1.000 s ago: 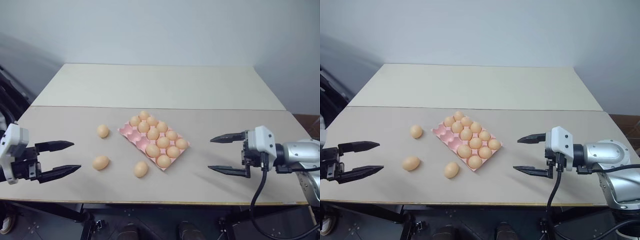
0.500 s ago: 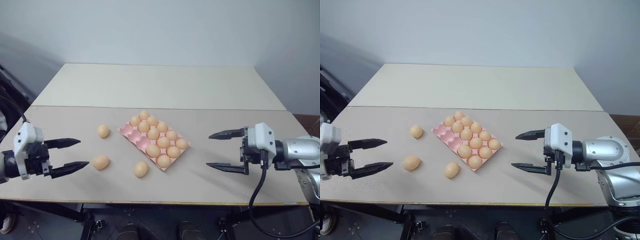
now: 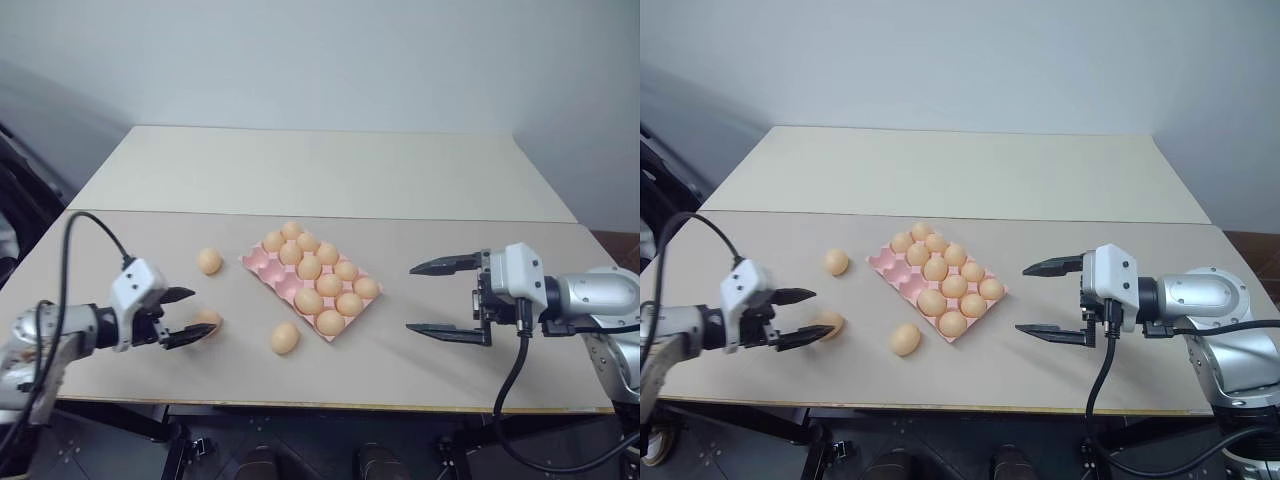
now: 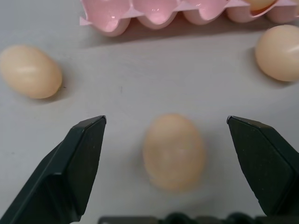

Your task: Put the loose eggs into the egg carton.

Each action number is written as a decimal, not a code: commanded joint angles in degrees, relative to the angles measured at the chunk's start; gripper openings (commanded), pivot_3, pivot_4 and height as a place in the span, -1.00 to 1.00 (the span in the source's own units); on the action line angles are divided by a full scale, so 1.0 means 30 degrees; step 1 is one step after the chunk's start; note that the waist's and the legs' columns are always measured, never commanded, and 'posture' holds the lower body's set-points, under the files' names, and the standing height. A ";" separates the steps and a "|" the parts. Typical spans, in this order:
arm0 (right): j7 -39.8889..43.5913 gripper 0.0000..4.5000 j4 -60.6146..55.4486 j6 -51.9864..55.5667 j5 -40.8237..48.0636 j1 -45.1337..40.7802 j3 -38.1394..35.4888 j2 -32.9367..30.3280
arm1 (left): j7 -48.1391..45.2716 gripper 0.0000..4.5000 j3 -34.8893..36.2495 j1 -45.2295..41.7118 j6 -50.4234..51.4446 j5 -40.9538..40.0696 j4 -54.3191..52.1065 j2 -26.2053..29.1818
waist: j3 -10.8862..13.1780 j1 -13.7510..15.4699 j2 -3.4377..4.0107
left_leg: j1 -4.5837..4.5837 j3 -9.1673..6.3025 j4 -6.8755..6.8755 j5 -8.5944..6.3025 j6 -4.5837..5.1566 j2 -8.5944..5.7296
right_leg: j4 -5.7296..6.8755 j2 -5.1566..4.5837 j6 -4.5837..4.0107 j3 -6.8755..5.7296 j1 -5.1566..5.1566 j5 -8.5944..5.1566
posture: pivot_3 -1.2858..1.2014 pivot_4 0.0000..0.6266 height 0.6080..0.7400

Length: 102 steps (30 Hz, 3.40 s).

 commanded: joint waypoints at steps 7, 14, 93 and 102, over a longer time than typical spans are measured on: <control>-0.0410 1.00 -0.1023 -0.0509 0.0546 0.0598 -0.0945 -0.0105 | 0.1298 0.47 -0.1642 -0.1083 0.0039 0.1748 0.1187 -0.0630 | -0.0001 -0.0061 0.0001 | 0.0006 -0.0003 0.0008 0.0000 0.0000 -0.0002 | 0.0011 0.0001 0.0000 0.0003 0.0002 0.0000 | 0.03 -0.52 1.00; -0.0773 1.00 -0.1118 -0.0524 0.0529 0.0625 -0.0909 -0.0003 | 0.0108 -0.06 -0.0814 -0.1881 -0.0334 0.0870 0.0756 -0.0316 | 0.0000 -0.0033 0.0000 | 0.0004 -0.0005 0.0011 0.0000 0.0000 -0.0001 | 0.0009 0.0001 0.0001 0.0001 0.0004 0.0000 | 0.03 -0.52 1.00; -0.0957 1.00 -0.0960 0.0111 0.1738 0.0751 -0.1040 -0.0189 | -0.3224 0.98 1.0081 0.4277 0.0706 -0.6148 -0.3850 0.0429 | 0.0004 -0.0023 0.0002 | 0.0010 -0.0024 0.0041 0.0002 0.0005 0.0000 | 0.0008 -0.0006 0.0009 -0.0017 0.0028 -0.0005 | 0.03 -0.52 1.00; -0.0859 1.00 -0.0880 0.0084 0.1775 0.0630 -0.0938 -0.0219 | -0.2211 0.98 1.0124 0.4789 0.0665 -0.5636 -0.3520 0.0707 | 0.0003 -0.0057 0.0002 | 0.0019 -0.0020 0.0035 0.0002 0.0005 -0.0001 | 0.0007 -0.0007 0.0009 -0.0012 0.0032 -0.0005 | 0.03 -0.52 1.00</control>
